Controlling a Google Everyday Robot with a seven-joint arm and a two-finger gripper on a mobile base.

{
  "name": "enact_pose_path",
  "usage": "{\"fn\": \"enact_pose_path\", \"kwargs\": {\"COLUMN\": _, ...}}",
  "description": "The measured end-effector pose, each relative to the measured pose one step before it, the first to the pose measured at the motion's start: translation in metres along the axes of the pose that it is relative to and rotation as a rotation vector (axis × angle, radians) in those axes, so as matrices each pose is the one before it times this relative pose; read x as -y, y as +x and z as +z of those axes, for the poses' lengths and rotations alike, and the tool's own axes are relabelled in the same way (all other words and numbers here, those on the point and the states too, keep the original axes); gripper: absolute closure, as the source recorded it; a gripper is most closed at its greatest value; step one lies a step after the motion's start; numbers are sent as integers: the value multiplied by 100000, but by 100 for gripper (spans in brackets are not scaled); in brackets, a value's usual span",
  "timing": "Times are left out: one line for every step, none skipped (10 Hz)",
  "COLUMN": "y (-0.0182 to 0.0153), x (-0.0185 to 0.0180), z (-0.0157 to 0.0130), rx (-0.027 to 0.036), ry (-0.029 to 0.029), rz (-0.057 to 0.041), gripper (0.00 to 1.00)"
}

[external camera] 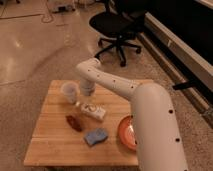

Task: Stand the bottle upright

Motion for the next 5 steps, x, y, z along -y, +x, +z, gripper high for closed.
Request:
{"fn": "enact_pose_path", "kwargs": {"y": -587, "x": -69, "z": 85, "rx": -813, "ry": -734, "rz": 683, "gripper": 20}}
{"fn": "enact_pose_path", "kwargs": {"y": -579, "x": 19, "z": -57, "rx": -780, "ry": -687, "rz": 377, "gripper": 20}}
{"fn": "enact_pose_path", "kwargs": {"y": -202, "x": -278, "z": -61, "rx": -1580, "ry": -1383, "rz": 1196, "gripper": 20}}
{"fn": "enact_pose_path", "kwargs": {"y": -123, "x": -178, "z": 154, "rx": -1121, "ry": -1400, "rz": 788, "gripper": 20}}
{"fn": "enact_pose_path", "kwargs": {"y": -168, "x": -19, "z": 651, "rx": -267, "ry": -1900, "rz": 1845, "gripper": 20}}
